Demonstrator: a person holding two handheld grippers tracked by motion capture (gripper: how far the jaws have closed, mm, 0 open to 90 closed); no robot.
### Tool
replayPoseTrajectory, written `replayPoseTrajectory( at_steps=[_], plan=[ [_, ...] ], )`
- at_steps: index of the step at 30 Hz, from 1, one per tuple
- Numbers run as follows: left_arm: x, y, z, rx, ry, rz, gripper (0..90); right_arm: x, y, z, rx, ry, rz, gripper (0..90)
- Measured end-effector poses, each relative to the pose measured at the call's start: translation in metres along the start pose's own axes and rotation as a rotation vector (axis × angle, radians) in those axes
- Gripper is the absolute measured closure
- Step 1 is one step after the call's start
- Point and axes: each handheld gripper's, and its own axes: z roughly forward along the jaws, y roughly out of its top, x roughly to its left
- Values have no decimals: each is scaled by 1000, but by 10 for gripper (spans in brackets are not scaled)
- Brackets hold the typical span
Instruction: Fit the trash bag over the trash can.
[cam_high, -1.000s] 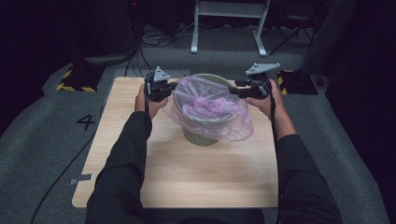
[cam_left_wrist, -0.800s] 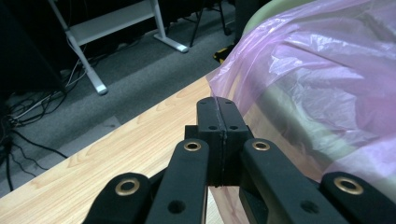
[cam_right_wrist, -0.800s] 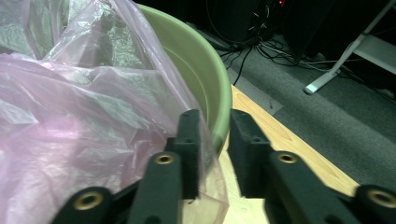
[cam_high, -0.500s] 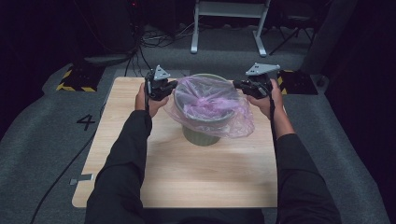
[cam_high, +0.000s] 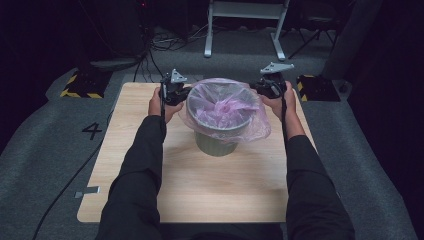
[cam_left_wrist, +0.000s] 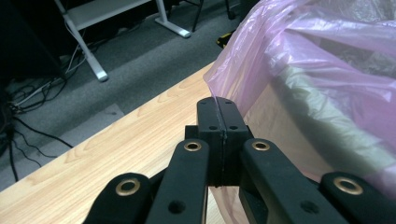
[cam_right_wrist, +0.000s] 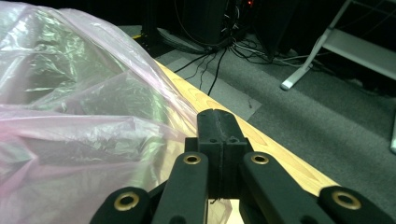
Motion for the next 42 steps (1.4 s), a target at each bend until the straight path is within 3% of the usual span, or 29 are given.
replayPoseTrajectory(
  at_steps=[5, 8, 13, 18, 26, 27, 32, 33, 34, 35, 38, 42],
  plan=[
    [2, -7, 12, 21, -14, -38, 899, -5, -7, 17, 17, 17, 78, 900],
    [1, -11, 17, 26, -28, -59, 899, -6, -12, 22, 21, 30, 100, 900],
    [1, -27, 26, 49, -63, -108, 899, -10, -36, 35, 54, 51, 167, 900],
    [0, -42, 29, 69, -84, -142, 899, -13, -53, 36, 47, 69, 222, 900],
    [0, -56, 25, 70, -90, -142, 896, -11, -67, 36, 52, 84, 227, 900],
    [2, -58, 21, 61, -65, -144, 863, -11, -69, 35, 61, 76, 221, 900],
    [9, -63, 8, 48, -38, -145, 687, -15, -71, 29, 55, 59, 222, 889],
    [11, -65, -1, 63, -22, -112, 582, -18, -71, 22, 33, 47, 227, 811],
    [11, -65, -1, 63, -22, -112, 542, -18, -71, 22, 33, 47, 227, 811],
    [12, -67, -11, 59, 1, -100, 495, -21, -70, 13, 22, 48, 226, 747],
    [13, -71, -24, 49, 16, -72, 432, -22, -70, 4, 15, 33, 204, 700],
    [15, -79, -45, 24, 24, -68, 352, -23, -71, -17, 0, 41, 167, 624]
  ],
)
